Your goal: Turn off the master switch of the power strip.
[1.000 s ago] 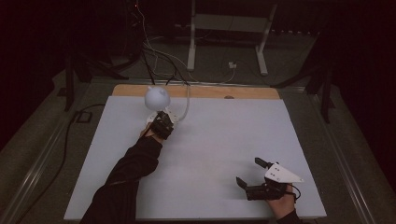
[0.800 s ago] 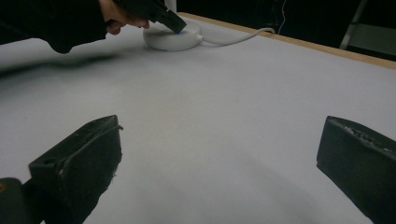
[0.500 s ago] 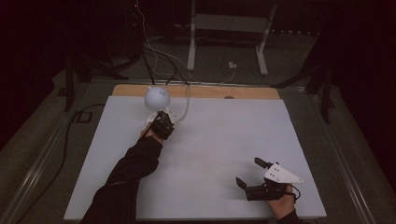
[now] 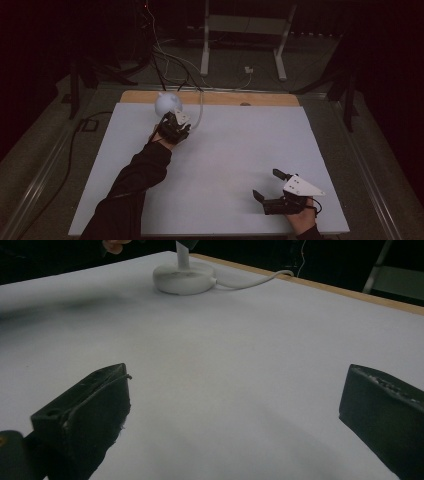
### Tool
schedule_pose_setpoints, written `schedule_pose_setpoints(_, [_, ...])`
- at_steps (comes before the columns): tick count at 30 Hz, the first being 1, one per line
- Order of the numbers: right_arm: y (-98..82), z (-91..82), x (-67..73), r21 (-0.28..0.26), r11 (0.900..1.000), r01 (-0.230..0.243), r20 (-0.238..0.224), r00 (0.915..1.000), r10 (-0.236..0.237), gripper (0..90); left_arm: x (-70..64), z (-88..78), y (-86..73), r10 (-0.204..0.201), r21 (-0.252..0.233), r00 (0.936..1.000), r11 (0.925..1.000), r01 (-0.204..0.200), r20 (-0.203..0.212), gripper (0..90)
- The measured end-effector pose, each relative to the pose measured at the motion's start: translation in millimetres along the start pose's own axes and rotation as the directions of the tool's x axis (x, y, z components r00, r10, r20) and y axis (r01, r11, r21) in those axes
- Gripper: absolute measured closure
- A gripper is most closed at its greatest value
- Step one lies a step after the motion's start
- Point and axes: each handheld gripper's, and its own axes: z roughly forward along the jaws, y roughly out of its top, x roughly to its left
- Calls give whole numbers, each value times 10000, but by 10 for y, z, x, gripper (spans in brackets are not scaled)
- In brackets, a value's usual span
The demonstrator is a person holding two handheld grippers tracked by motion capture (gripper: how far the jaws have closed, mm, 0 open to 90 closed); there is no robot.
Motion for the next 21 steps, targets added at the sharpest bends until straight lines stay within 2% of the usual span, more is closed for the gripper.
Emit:
schedule_pose_setpoints(1, [1,1,1,1,10000,13,-5,10000,-13,0,-16,-17,5,10,57,9996,10000,-12,272,622])
schedule_pose_setpoints(5, [1,2,1,4,10000,16,-9,10000,-16,0,-45,-40,12,-79,167,9981,9998,69,604,446])
schedule_pose_setpoints(6, [2,1,1,-2,10000,16,-5,10000,-16,0,-62,-61,21,-252,210,9953,9995,233,940,396])
schedule_pose_setpoints(9, [1,2,0,-7,10000,5,0,10000,-5,0,-102,-105,46,-330,288,9909,9992,295,1307,271])
schedule_pose_setpoints(11, [1,4,1,1,10000,9,-7,10000,-9,0,-119,-121,55,-359,276,9903,9991,325,1339,215])
schedule_pose_setpoints(12, [1,5,2,9,10000,11,-7,10000,-11,0,-127,-149,71,-452,409,9801,9984,380,1932,166])
schedule_pose_setpoints(15, [3,4,3,1,10000,13,-6,10000,-13,0,-136,-193,84,-736,600,9560,9965,589,2840,33])
schedule_pose_setpoints(18, [4,4,3,-9,10000,4,-5,10000,-4,0,-177,-247,85,-548,665,9473,9972,355,3156,6])
schedule_pose_setpoints(19, [4,4,4,-4,10000,3,-8,10000,-3,0,-177,-247,85,-548,665,9473,9972,355,3156,2])
schedule_pose_setpoints(20, [4,5,4,4,10000,14,-2,10000,-14,0,-184,-290,88,-519,620,9363,9976,323,3474,2])
schedule_pose_setpoints(21, [4,6,5,3,10000,14,-3,10000,-14,0,-184,-290,88,-519,620,9363,9976,323,3474,2])
